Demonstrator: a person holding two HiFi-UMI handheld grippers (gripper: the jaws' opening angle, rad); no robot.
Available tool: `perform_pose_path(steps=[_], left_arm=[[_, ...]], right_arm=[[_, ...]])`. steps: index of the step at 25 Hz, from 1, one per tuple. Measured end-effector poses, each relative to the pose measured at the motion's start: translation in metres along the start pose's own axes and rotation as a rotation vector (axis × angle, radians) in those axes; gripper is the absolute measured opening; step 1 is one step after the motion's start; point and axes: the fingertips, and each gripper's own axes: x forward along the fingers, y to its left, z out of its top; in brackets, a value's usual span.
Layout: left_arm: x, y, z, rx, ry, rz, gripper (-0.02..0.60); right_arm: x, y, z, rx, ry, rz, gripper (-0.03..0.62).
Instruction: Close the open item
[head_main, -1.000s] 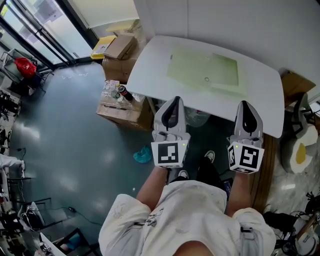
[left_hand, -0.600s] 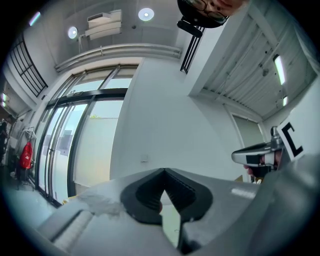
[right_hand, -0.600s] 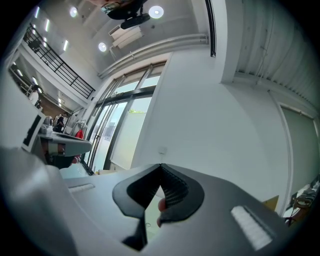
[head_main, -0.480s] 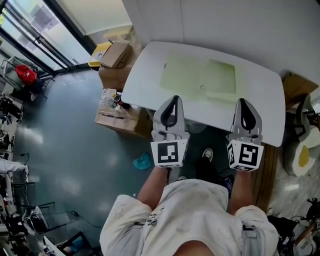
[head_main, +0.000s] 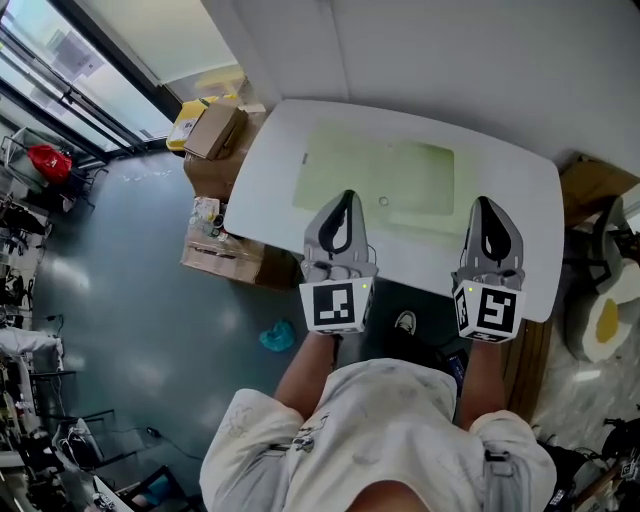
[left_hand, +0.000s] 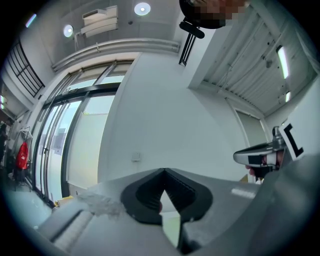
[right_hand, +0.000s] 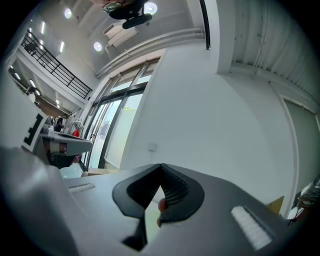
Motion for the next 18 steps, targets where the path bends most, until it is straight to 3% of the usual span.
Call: perform_pose_path(steps=[10, 14, 18], left_arm=[[0.088, -0.043, -0.005, 0.029, 0.002, -0.005, 0.002], [0.112, -0.048, -0.010, 0.079, 0.001, 0.003, 0.002], [0.124, -0.042, -0.014, 0.034, 0.025, 0.030, 0.002]], right_arm=[[0.056, -0.076, -0.018, 0.022, -0.002, 0.010, 0.002], [0.075, -0.095, -0.024, 0.040, -0.004, 0.020, 0.002], [0.092, -0.093, -0.031, 0.051, 0.002, 0.036, 0.002]])
